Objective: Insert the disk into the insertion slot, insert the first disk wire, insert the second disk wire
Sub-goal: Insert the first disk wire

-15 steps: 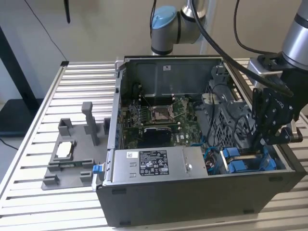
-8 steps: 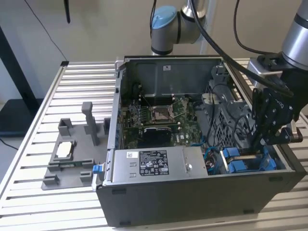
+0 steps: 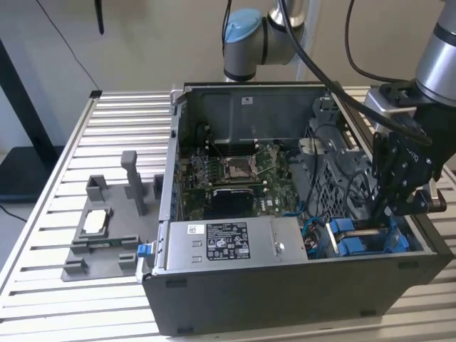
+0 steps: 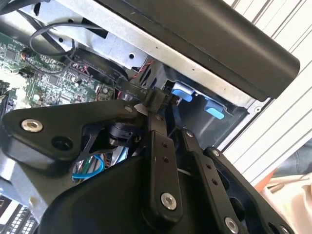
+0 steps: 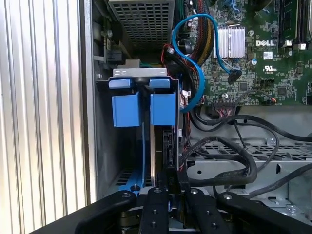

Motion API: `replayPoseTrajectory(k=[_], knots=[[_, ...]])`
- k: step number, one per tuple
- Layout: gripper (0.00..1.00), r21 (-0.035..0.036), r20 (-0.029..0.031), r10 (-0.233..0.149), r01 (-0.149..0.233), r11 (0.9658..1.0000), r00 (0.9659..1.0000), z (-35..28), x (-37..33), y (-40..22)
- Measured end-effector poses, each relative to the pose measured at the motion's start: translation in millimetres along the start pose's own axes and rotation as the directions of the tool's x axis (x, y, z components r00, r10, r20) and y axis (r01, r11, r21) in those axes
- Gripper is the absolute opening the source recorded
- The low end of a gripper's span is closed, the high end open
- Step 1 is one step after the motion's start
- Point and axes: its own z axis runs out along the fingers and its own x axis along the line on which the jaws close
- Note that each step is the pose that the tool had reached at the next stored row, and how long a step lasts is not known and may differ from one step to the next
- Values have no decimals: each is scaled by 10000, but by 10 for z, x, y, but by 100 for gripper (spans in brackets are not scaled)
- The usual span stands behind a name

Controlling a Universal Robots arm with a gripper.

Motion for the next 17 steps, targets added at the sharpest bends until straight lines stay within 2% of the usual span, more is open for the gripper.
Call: replayPoseTrajectory(k=[3, 4, 6, 17], knots=[[20, -2, 14, 1, -1, 10000, 10000, 7, 0, 1], [27, -1, 9, 1, -1, 10000, 10000, 4, 0, 0], [27, -1, 4, 1, -1, 10000, 10000, -38, 1, 0], [27, 0, 3, 1, -1, 10000, 10000, -503, 12, 1]])
